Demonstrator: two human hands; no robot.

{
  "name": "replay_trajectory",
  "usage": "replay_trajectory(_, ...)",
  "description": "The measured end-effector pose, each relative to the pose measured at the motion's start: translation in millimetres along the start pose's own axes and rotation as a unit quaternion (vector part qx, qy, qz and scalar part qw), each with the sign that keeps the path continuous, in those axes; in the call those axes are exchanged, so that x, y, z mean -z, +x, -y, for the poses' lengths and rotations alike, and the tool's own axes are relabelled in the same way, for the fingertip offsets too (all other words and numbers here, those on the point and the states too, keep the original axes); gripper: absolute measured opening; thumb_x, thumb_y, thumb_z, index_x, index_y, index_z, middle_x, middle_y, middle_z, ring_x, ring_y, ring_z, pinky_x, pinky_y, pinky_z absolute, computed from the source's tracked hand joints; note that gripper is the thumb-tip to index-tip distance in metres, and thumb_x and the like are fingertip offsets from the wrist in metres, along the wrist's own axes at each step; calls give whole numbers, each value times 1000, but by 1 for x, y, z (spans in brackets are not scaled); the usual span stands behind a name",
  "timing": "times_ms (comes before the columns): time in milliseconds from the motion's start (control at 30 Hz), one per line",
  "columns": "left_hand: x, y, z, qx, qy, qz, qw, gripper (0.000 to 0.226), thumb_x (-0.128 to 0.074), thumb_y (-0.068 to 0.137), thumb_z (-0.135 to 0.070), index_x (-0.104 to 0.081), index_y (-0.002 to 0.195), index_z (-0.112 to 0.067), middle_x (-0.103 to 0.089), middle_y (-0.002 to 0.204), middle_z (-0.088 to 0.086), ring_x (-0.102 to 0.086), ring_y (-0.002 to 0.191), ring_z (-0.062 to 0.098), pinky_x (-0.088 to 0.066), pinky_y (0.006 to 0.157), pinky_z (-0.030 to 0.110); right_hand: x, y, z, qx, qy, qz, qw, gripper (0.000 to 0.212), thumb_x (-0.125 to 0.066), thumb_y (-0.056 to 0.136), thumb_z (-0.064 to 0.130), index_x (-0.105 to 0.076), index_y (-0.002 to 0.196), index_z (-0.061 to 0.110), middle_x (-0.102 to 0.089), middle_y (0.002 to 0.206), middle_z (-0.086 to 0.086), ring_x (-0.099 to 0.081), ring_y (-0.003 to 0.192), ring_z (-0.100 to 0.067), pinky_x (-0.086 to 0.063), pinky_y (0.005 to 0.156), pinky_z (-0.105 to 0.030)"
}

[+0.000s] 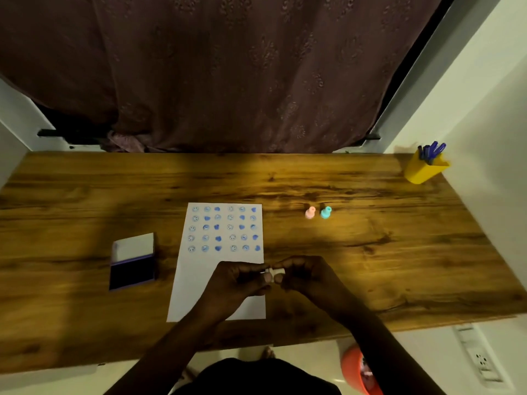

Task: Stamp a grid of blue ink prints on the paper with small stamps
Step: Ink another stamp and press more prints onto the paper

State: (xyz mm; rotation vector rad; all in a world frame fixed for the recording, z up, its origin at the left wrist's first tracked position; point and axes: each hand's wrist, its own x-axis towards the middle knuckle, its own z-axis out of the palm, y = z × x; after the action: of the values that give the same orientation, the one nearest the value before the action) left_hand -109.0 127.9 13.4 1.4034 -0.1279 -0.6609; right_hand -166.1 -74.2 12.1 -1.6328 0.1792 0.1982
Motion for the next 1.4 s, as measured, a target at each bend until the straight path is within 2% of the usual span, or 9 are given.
replay_trajectory(67, -3, 3, 2, -2, 10, -1, 1000, 44, -70, 86, 9, -82, 94, -33, -82, 95, -4, -78, 92, 21, -64, 72, 31, 7, 2, -2, 3, -8, 15, 1000, 18, -76, 89, 9, -76, 107, 6, -78, 99, -10, -73, 88, -18, -55, 77, -29)
replay_trajectory(233, -8, 10, 8, 3, 13, -11, 1000, 38, -76, 82, 4, -72, 119, -7, -79, 109, 6, -74, 106, 30, -64, 77, 38, 22, 8, -3, -5, -32, 49, 998, 17, -74, 91, 17, -77, 105, 7, -78, 96, -11, -72, 84, -29, -58, 72, -34)
replay_trajectory(433, -24, 16, 1, -10, -2, -28, 1000, 60, -71, 86, 8, -79, 90, -52, -80, 100, -11, -76, 99, 20, -64, 79, 36, 40, 23, 7, -27, -121, 74, 989, 17, -72, 92, 28, -78, 104, 16, -78, 88, 1, -71, 79, -10, -55, 70, -24)
replay_trajectory(567, -32, 26, 5, -2, 13, -64, 998, 38, -80, 84, -7, -77, 111, -33, -79, 105, 10, -76, 100, 30, -63, 88, 42, 59, 51, 25, 15, -229, 68, 971, 21, -78, 87, 23, -77, 108, 20, -77, 98, 12, -71, 92, 0, -56, 79, -19)
replay_trajectory(633, -32, 28, 6, 5, 20, -89, 996, 35, -87, 72, -29, -76, 102, -44, -81, 98, 7, -77, 98, 30, -62, 91, 46, 72, 70, 33, 33, -276, 41, 960, 27, -80, 84, 23, -76, 111, 20, -76, 104, 11, -69, 93, 3, -54, 81, -17)
replay_trajectory(767, -23, 29, 10, 19, 22, -120, 992, 41, -89, 61, -36, -77, 100, -38, -80, 101, 0, -76, 101, 28, -60, 92, 52, 96, 108, 40, 39, -396, -43, 917, 18, -78, 84, 33, -75, 100, 25, -76, 93, 7, -70, 85, -8, -59, 74, -33)
replay_trajectory(900, -13, 25, 15, 33, 38, -145, 988, 45, -88, 76, -12, -70, 117, -12, -76, 112, 6, -74, 104, 27, -62, 91, 44, 101, 134, 37, 49, -576, -52, 814, 25, -67, 84, 47, -73, 103, 31, -75, 102, 2, -68, 99, -22, -58, 79, -37)
replay_trajectory(1033, -7, 21, 15, 42, 27, -159, 986, 59, -88, 59, -36, -72, 113, -18, -79, 109, 7, -75, 104, 28, -58, 96, 53, 99, 152, 27, 48, -679, -55, 731, 33, -61, 79, 50, -72, 102, 30, -72, 100, 0, -67, 101, -25, -58, 79, -37)
replay_trajectory(1400, 3, 20, 17, 33, 44, -177, 983, 66, -87, 62, -31, -66, 122, -13, -78, 110, 5, -75, 104, 27, -56, 98, 55, 88, 153, 31, 63, -701, -26, 710, 24, -64, 88, 43, -73, 106, 30, -73, 108, -2, -61, 113, -25, -50, 87, -35)
